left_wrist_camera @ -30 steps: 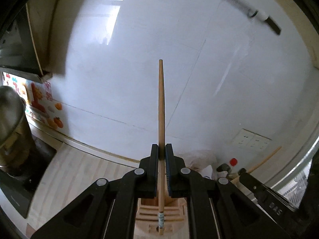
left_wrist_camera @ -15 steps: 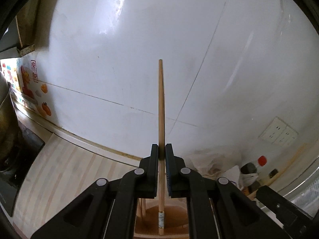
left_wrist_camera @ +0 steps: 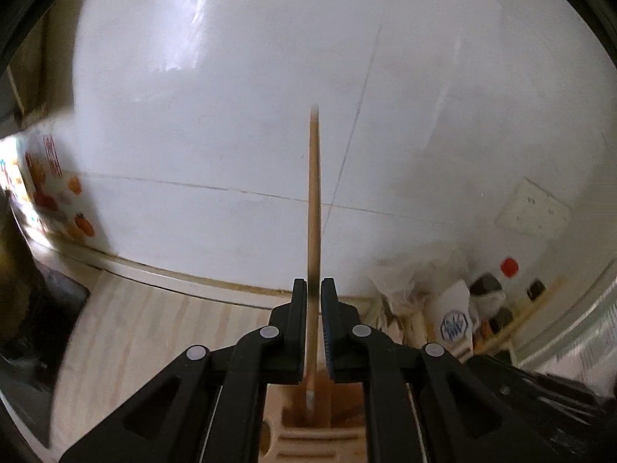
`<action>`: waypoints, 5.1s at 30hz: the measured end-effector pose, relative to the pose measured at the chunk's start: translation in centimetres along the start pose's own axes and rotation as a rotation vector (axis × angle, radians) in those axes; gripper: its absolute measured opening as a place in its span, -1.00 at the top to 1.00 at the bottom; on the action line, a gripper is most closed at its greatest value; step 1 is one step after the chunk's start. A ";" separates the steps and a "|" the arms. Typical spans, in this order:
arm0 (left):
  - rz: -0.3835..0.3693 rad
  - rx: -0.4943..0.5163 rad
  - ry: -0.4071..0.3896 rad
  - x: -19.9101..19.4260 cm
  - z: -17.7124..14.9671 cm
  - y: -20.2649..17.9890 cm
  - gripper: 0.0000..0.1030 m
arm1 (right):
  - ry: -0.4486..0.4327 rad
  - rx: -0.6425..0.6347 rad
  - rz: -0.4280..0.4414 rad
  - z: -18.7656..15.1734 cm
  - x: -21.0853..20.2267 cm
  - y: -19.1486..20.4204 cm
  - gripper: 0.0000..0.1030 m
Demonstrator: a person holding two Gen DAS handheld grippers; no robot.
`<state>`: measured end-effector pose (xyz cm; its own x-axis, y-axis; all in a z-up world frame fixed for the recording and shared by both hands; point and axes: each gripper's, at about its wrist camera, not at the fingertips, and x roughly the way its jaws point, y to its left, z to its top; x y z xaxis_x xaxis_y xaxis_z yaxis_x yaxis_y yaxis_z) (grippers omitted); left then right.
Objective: Organize utensils
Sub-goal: 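Open the left tool over the pink holder while the right tool releases its chopstick into it, then move both open tools back down to the chopsticks on the cat placemat, then close the left tool on a chopstick while the right tool grasps another chopstick, then raise the left tool's chopstick above the pink holder while the right tool carries its own, then open the left tool to drop its chopstick into the holder while the right tool releases too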
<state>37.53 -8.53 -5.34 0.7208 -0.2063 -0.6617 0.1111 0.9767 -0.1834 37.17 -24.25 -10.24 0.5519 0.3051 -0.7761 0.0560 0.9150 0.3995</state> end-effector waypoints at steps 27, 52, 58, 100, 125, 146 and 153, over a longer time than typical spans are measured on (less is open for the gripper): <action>0.345 0.111 0.485 0.3 -22.6 8.4 -1.00 | 0.279 0.144 -0.158 -20.0 4.7 -6.5 -0.28; 0.033 0.236 0.748 5.3 -30.7 -0.3 0.80 | 0.447 0.204 -0.318 -28.2 6.4 -13.9 0.98; 0.062 0.237 0.736 5.1 -30.6 1.3 0.92 | 0.437 0.214 -0.287 -28.5 5.1 -14.1 0.97; 0.139 0.126 0.739 4.0 -30.5 7.8 0.90 | 0.561 -0.027 -0.342 -27.3 10.1 -8.1 0.38; 0.155 0.179 0.438 -2.5 -21.9 5.4 0.92 | 0.177 0.011 -0.312 -21.1 1.1 -4.5 0.87; -0.091 -0.036 0.030 -15.3 -2.6 5.1 0.93 | -0.275 0.037 -0.133 -7.1 -10.1 2.3 0.87; -0.114 -0.002 -0.012 -14.5 1.7 2.0 0.93 | -0.391 0.021 -0.089 -0.7 -10.2 4.8 0.87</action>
<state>28.50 -3.44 5.11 0.7119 -0.3154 -0.6275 0.1919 0.9468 -0.2583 31.24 -22.79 -0.69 0.8190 0.0975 -0.5655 0.1329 0.9264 0.3522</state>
